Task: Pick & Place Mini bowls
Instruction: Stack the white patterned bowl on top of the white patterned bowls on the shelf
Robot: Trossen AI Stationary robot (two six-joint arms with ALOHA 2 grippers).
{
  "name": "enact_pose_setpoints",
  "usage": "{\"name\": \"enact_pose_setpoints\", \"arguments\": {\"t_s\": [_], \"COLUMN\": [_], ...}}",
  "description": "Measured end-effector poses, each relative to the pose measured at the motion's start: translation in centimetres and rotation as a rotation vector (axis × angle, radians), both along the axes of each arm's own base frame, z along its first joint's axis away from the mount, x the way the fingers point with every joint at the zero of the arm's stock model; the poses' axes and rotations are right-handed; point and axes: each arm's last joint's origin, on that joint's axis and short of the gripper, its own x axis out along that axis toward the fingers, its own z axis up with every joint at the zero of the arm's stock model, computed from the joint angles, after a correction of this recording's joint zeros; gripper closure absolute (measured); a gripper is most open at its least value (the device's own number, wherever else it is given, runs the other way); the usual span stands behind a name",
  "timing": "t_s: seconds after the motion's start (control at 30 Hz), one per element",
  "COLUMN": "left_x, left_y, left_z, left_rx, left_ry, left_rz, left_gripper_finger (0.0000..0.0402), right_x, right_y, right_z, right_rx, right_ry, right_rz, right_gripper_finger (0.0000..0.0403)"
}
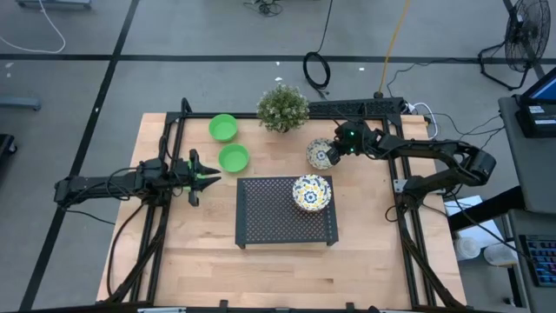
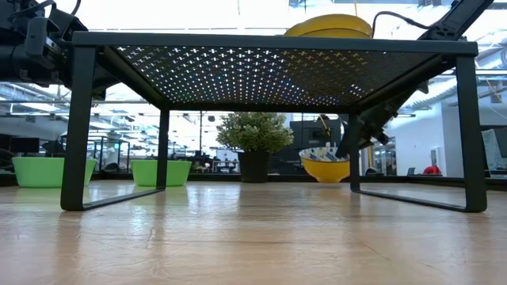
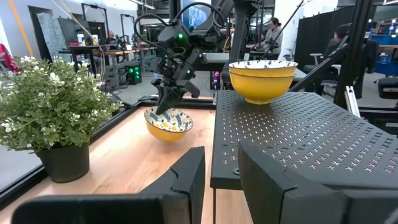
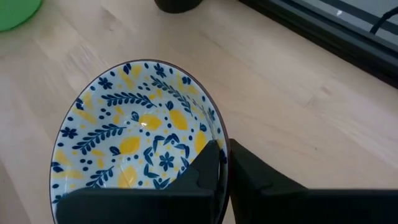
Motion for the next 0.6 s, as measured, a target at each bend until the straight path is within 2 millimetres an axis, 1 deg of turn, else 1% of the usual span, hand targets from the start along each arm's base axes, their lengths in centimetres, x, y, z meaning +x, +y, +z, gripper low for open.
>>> {"name": "enact_pose_setpoints", "arguments": {"t_s": [0.6], "left_x": [0.00], "left_y": [0.00], "left_z": [0.00], "left_rx": [0.000], "left_ry": [0.000], "left_rz": [0.000], "left_gripper_finger": [0.0302], "right_x": [0.49], "right_y": [-0.34], "right_z": [0.76], "right_rx": [-0.059], "right_ry": [-0.079], "right_rz": [0.002], "right_gripper_finger": [0.0393]}}
